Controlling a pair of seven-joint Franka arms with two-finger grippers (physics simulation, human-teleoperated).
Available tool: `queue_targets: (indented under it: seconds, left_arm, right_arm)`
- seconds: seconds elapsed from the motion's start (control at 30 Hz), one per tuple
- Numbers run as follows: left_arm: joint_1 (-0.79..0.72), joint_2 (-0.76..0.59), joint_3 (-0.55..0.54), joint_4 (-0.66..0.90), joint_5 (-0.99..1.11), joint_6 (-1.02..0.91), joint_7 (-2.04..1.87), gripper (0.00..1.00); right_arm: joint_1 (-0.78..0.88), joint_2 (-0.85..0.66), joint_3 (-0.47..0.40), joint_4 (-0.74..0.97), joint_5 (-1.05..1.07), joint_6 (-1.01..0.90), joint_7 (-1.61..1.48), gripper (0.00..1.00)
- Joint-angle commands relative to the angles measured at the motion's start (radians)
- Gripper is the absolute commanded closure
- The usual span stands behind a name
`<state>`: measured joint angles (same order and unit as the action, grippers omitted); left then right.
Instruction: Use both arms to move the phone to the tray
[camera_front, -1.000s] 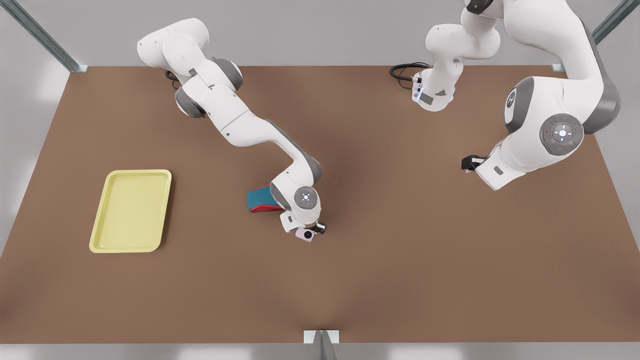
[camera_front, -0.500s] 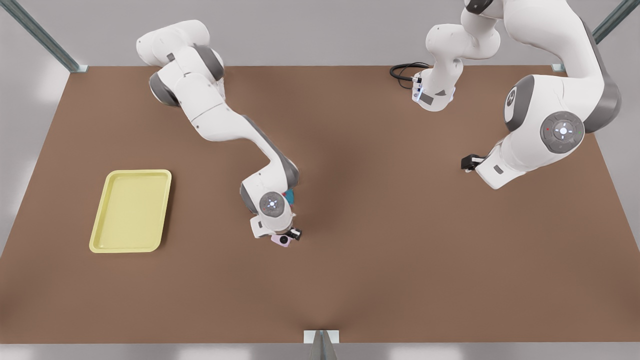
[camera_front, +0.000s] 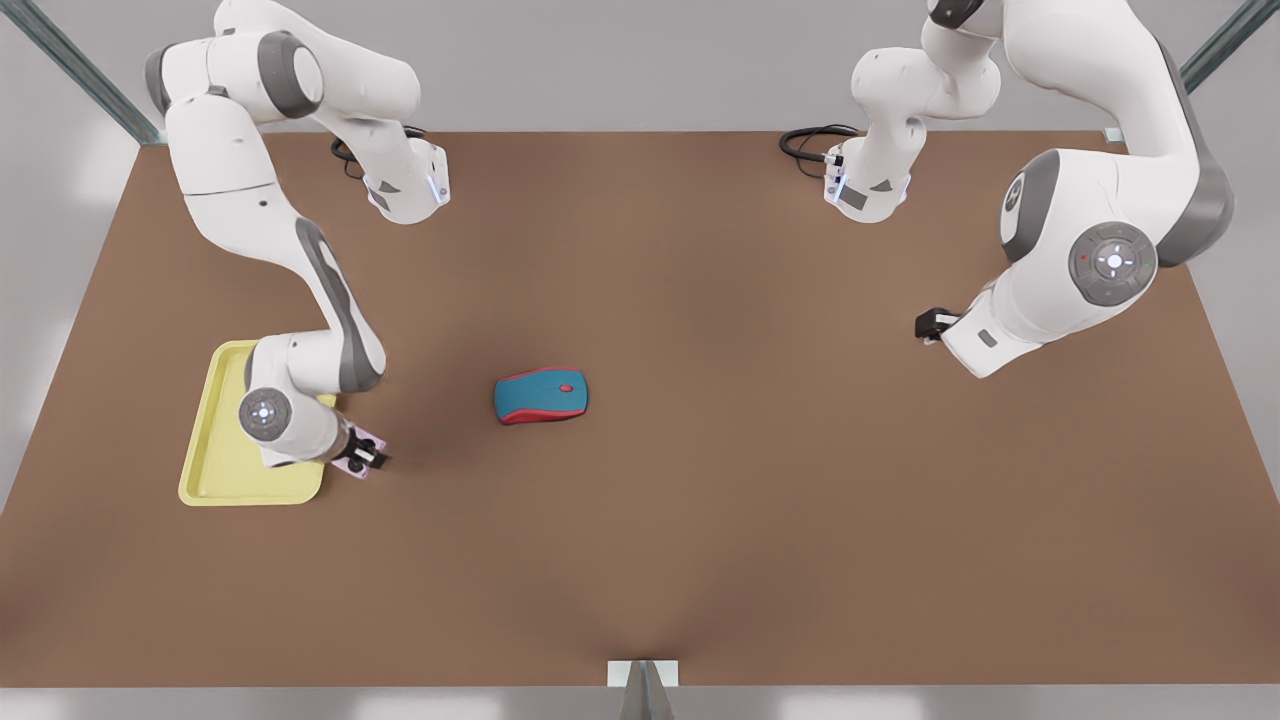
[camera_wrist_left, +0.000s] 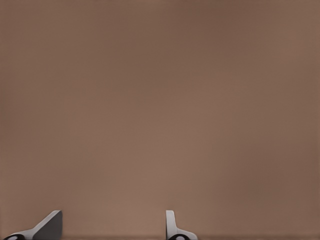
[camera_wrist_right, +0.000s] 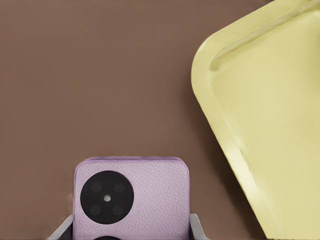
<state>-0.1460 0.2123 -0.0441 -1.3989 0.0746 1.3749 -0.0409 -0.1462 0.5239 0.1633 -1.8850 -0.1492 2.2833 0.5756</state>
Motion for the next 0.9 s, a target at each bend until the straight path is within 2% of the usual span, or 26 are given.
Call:
queue_targets:
  seconds: [0.0,0.13,0.27,0.3,0.47,0.53,0.6,0.63,0.67,0.73,0.8,0.87]
  left_arm:
    - [-0.001,-0.001,-0.002,0.0,0.001,0.0,-0.008,0.0]
    - [-0.001,-0.001,-0.002,0.001,0.001,0.0,-0.008,0.0]
    - [-0.003,0.001,-0.003,0.001,0.001,0.001,-0.014,0.0]
    - [-0.003,0.005,-0.003,0.001,0.001,0.001,-0.016,0.0]
    - [-0.001,0.009,-0.003,0.015,0.001,0.019,-0.014,0.0]
    - [-0.001,0.036,-0.002,0.037,0.001,0.026,-0.016,0.0]
    - [-0.001,0.042,0.001,0.038,0.001,0.024,-0.016,0.0]
    - [-0.001,0.041,0.001,0.038,0.001,0.023,-0.016,0.0]
    - [-0.001,0.041,0.001,0.037,0.002,0.023,-0.016,0.0]
    - [-0.001,0.039,0.001,0.038,0.002,0.023,-0.016,0.0]
    - [-0.003,0.041,0.001,0.037,0.004,0.023,-0.019,0.0]
    - [-0.001,0.041,0.001,0.037,0.004,0.023,-0.02,0.0]
  right_arm:
    - [-0.059,-0.016,-0.001,-0.031,-0.004,0.055,-0.737,0.2]
    - [-0.131,-0.042,-0.094,-0.069,-0.003,0.091,-0.96,0.2]
    - [-0.197,-0.065,-0.107,-0.148,0.007,0.136,-1.048,0.19]
    - [-0.194,-0.067,-0.107,-0.141,0.007,0.134,-1.045,0.0]
    - [-0.193,-0.099,-0.1,-0.131,0.008,0.111,-1.04,0.0]
    - [-0.17,-0.203,-0.082,-0.051,0.05,-0.047,-0.976,0.0]
    - [0.016,-0.3,-0.14,0.087,0.046,-0.32,-0.771,0.0]
    - [0.152,-0.352,-0.246,0.185,0.05,-0.467,-0.717,0.0]
    - [0.165,-0.338,-0.268,0.357,0.077,-0.657,-0.658,0.0]
    - [0.165,-0.367,-0.271,0.445,0.089,-0.705,-0.666,0.0]
    - [0.152,-0.378,-0.222,0.458,0.094,-0.723,-0.654,0.0]
    - [0.142,-0.387,-0.226,0.458,0.091,-0.729,-0.657,0.0]
